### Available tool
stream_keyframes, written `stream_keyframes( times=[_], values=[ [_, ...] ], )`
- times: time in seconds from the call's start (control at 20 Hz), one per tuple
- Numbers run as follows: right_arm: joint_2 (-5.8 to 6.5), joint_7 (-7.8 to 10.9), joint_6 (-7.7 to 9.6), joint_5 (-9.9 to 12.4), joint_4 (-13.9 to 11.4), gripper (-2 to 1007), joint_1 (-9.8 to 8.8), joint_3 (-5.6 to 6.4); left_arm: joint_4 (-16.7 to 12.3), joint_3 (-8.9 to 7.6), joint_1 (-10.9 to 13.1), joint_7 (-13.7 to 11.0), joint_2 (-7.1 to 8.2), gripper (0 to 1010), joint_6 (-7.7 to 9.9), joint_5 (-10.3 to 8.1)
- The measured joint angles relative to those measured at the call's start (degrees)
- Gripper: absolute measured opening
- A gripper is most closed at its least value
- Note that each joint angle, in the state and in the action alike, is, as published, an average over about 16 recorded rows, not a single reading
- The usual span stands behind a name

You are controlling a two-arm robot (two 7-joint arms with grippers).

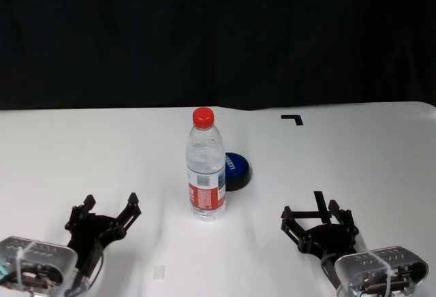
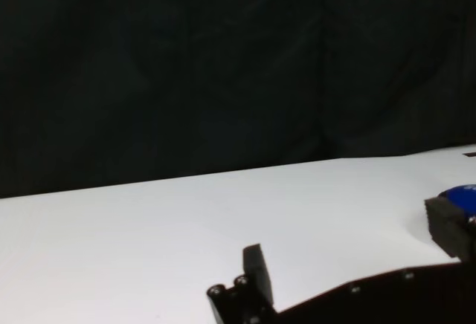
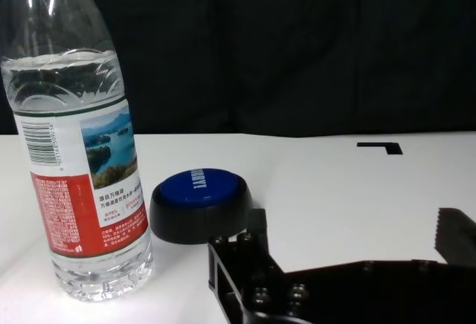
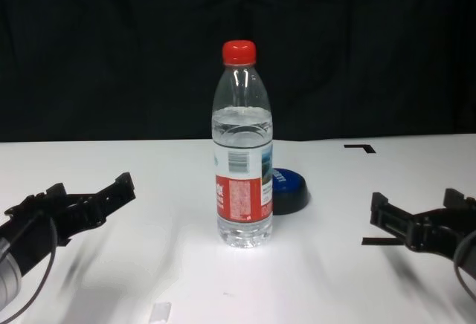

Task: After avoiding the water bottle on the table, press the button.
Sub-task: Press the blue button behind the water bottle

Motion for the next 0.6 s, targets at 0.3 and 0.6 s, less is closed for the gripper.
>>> stream_keyframes(
  times=[0.3, 0.6],
  values=[
    [0.00, 0.00, 0.00, 0.00, 0.00, 1003, 0.00, 0.00, 0.00, 0.00, 0.00, 0.00, 0.00, 1010, 0.00, 0.00],
    [0.00, 0.00, 0.00, 0.00, 0.00, 1003, 0.00, 0.00, 0.00, 0.00, 0.00, 0.00, 0.00, 1009, 0.00, 0.00]
  ],
)
